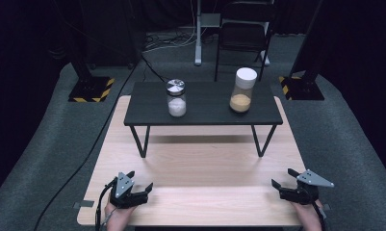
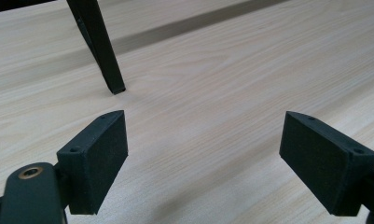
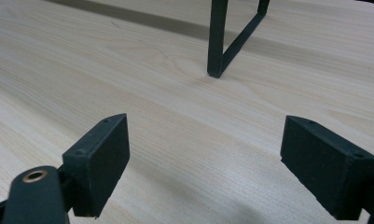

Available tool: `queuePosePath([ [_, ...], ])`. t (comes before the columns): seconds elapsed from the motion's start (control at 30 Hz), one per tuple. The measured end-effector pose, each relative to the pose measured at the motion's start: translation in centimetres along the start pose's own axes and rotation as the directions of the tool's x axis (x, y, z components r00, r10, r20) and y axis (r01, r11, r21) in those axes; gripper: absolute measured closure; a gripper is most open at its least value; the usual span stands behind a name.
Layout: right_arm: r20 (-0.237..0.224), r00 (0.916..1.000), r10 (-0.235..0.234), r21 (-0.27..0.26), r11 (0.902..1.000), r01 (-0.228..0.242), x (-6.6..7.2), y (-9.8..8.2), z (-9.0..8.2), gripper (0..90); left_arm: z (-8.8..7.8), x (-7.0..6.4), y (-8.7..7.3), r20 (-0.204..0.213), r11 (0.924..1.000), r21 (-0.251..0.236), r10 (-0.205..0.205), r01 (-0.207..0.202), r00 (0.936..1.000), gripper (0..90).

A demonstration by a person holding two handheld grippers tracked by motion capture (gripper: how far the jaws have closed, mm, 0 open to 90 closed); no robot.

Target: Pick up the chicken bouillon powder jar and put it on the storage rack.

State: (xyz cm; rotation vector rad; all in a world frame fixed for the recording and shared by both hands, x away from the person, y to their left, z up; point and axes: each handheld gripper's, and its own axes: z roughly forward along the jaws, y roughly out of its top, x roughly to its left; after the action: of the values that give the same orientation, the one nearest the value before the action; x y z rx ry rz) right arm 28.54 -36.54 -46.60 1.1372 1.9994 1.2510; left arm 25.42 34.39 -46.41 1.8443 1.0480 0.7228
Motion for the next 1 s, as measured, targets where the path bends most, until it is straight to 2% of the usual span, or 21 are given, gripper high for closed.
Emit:
queuePosePath([
  [1.0,-0.002,1.0,0.0,0.005,1.0,0.0,-0.05,0.12,0.12,14.4,-0.01,-0.04,0.02,0.0,1.0,0.002,0.002,-0.002,1.0,14.9],
])
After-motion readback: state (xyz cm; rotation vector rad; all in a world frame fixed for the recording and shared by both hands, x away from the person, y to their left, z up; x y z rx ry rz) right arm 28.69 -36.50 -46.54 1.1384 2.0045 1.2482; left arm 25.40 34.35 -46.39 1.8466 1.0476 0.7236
